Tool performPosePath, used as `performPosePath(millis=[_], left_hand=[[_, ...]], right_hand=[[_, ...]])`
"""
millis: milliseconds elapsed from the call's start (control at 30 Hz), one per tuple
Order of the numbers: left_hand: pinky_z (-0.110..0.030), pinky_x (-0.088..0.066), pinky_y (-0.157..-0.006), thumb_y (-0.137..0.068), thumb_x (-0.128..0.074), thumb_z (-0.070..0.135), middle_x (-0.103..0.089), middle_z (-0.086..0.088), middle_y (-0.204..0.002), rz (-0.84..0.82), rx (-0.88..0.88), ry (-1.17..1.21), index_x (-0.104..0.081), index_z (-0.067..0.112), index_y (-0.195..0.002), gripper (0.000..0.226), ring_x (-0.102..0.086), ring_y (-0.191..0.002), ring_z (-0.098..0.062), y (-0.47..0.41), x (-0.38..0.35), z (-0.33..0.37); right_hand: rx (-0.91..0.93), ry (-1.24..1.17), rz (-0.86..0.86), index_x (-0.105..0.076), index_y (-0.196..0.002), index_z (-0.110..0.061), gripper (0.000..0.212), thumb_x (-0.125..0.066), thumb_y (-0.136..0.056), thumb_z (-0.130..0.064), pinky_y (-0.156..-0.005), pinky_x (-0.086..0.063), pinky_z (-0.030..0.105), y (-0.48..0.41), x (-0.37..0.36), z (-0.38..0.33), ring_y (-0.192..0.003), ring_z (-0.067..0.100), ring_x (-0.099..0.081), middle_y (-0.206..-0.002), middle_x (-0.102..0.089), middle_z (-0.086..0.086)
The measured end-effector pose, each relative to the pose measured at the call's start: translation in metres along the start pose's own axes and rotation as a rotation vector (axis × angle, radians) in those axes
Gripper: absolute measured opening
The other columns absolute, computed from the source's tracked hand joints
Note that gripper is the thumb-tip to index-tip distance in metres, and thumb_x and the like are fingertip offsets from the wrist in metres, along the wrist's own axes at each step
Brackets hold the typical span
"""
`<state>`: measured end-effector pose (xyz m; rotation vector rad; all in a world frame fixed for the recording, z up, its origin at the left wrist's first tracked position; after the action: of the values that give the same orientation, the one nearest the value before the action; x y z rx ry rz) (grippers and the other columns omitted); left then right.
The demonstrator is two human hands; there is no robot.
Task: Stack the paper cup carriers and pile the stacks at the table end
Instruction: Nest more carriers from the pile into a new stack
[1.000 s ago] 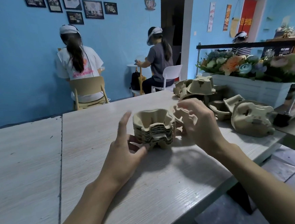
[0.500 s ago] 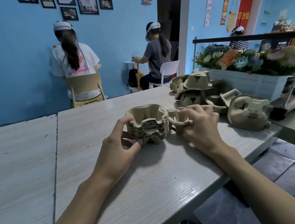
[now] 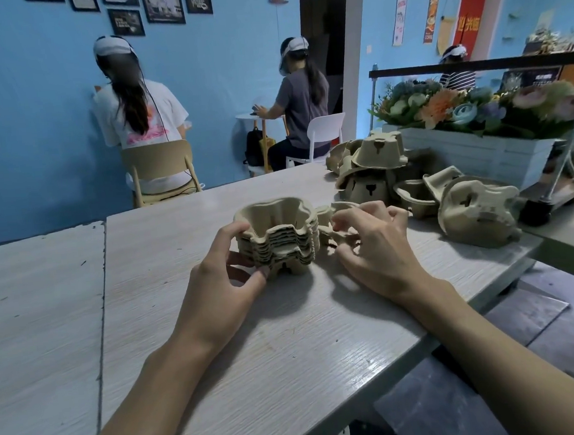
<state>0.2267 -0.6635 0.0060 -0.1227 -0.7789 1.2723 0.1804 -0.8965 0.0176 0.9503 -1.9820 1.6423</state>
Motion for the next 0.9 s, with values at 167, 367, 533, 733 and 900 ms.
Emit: performPosePath(millis=[167, 367, 533, 733, 900], left_hand=[[-0.007, -0.047, -0.070, -0.085, -0.078, 0.016, -0.070, 0.007, -0.087, 0.001, 0.001, -0.002, -0.051, 0.041, -0.129, 0.058, -0.066, -0.083, -0.003, -0.001, 0.000, 0.000], [-0.006, -0.047, -0.069, -0.085, -0.077, 0.016, -0.070, 0.007, -0.087, -0.003, 0.005, -0.001, -0.050, 0.042, -0.129, 0.058, -0.065, -0.082, -0.001, 0.000, 0.000, 0.001], [-0.006, -0.047, -0.069, -0.085, -0.077, 0.016, -0.069, 0.007, -0.087, -0.004, 0.008, 0.006, -0.050, 0.040, -0.130, 0.058, -0.065, -0.082, -0.001, 0.000, 0.000, 0.001], [-0.006, -0.046, -0.068, -0.085, -0.077, 0.016, -0.070, 0.007, -0.086, -0.006, 0.005, 0.017, -0.050, 0.042, -0.128, 0.057, -0.065, -0.080, -0.002, 0.000, 0.000, 0.000], [-0.006, -0.046, -0.068, -0.085, -0.077, 0.016, -0.070, 0.007, -0.086, -0.005, -0.001, 0.014, -0.050, 0.042, -0.128, 0.057, -0.065, -0.081, -0.002, 0.000, 0.000, 0.000]], right_hand=[[-0.066, 0.154, 0.053, -0.070, -0.091, -0.025, 0.020, -0.053, -0.083, -0.034, -0.086, -0.018, 0.039, 0.000, -0.001, 0.007, -0.102, 0.018, -0.048, -0.094, -0.068, -0.010], [-0.034, 0.157, 0.037, -0.068, -0.102, -0.031, 0.025, -0.055, -0.083, -0.041, -0.087, -0.018, 0.038, 0.000, -0.002, 0.005, -0.107, 0.017, -0.046, -0.102, -0.066, -0.014], [-0.061, 0.156, 0.047, -0.070, -0.093, -0.028, 0.019, -0.056, -0.084, -0.036, -0.088, -0.020, 0.040, -0.001, -0.002, 0.008, -0.106, 0.017, -0.046, -0.100, -0.067, -0.012], [0.009, 0.141, 0.013, -0.069, -0.101, -0.033, 0.020, -0.061, -0.086, -0.042, -0.084, -0.015, 0.035, 0.000, -0.005, 0.003, -0.107, 0.017, -0.045, -0.104, -0.067, -0.016], [0.013, 0.102, 0.096, -0.074, -0.086, -0.024, 0.018, -0.065, -0.088, -0.039, -0.080, -0.026, 0.036, -0.001, -0.002, 0.006, -0.091, 0.019, -0.047, -0.089, -0.069, -0.012]])
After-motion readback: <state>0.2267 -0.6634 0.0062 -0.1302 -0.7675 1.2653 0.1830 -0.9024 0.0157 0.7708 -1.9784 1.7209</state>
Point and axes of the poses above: each hand's wrist, its own y-axis away from the middle knuckle, its own x-axis out of the back of the hand, z = x × y, the point moved 4 cm from there along -y, towards the middle knuckle
